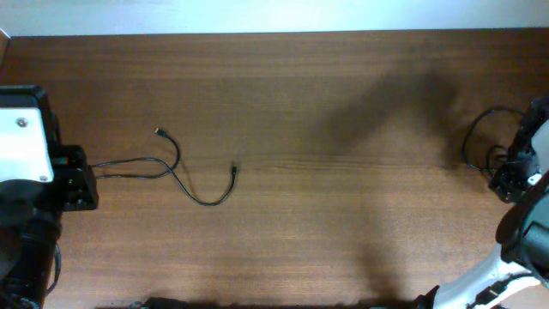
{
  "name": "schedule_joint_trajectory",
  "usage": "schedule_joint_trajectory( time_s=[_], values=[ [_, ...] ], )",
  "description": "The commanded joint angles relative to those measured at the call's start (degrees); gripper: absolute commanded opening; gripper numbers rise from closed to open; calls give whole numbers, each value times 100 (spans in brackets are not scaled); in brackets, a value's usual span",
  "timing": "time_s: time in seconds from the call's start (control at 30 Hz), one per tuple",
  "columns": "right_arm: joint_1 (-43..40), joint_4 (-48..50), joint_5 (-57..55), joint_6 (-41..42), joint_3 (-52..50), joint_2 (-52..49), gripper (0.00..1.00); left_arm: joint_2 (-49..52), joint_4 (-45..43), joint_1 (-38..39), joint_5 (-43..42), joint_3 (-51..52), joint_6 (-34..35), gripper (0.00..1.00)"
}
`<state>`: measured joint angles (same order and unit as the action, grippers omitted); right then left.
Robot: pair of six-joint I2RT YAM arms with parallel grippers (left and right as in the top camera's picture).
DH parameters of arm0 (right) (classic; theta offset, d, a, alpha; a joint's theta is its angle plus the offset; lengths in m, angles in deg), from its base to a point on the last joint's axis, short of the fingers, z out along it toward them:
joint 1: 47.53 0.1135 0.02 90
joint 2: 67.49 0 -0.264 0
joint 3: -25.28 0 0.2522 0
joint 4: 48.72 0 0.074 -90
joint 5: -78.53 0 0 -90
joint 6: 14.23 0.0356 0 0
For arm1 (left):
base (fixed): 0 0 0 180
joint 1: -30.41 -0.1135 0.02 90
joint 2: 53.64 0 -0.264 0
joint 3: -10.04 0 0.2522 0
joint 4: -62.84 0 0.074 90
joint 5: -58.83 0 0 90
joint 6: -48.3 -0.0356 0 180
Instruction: Untangle cables
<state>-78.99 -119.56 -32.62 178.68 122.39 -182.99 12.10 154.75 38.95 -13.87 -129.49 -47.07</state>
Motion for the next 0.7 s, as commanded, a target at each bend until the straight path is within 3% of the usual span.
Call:
schedule_joint_trajectory(
  time_s=[0.0, 0.03, 0.07, 0.1, 0.2, 0.3, 0.33, 0.37, 0.47, 0.53, 0.67],
  values=[
    [-11, 164, -9, -479, -22, -490, 73, -7, 4, -17, -61, 11, -72, 3],
    [-11, 177, -4, -481, -22, -579, 72, -7, 20, -17, -59, 11, -74, 2],
    [-11, 203, -11, -520, -22, -623, 53, -7, 42, -20, -59, 11, -74, 2],
    [-11, 205, -9, -520, -22, -649, 4, -7, 79, -17, -59, 11, -72, 2],
    [11, 179, 468, -1213, -4, -614, 4, -7, 83, -17, -59, 11, -72, 2],
    [420, 160, 2181, -3558, 251, -162, 4, -7, 138, -17, -66, 11, -68, 1],
    [723, 166, 2288, -3930, 422, 55, 4, -7, 208, -17, -66, 11, -68, 0],
    [1163, 201, 2286, -4494, 682, 356, 4, -7, 293, -17, -66, 11, -66, 0],
    [3390, 157, 2334, -7799, 2603, 1185, 4, -7, 247, -17, -63, 11, -39, 0],
    [4892, -55, 2330, -9119, 3440, 1204, 4, -7, 251, -17, -151, 11, 17, 0],
    [6389, -157, 2175, -9300, 3934, 1224, 4, -7, 256, -17, -151, 11, 17, 0]
  ],
)
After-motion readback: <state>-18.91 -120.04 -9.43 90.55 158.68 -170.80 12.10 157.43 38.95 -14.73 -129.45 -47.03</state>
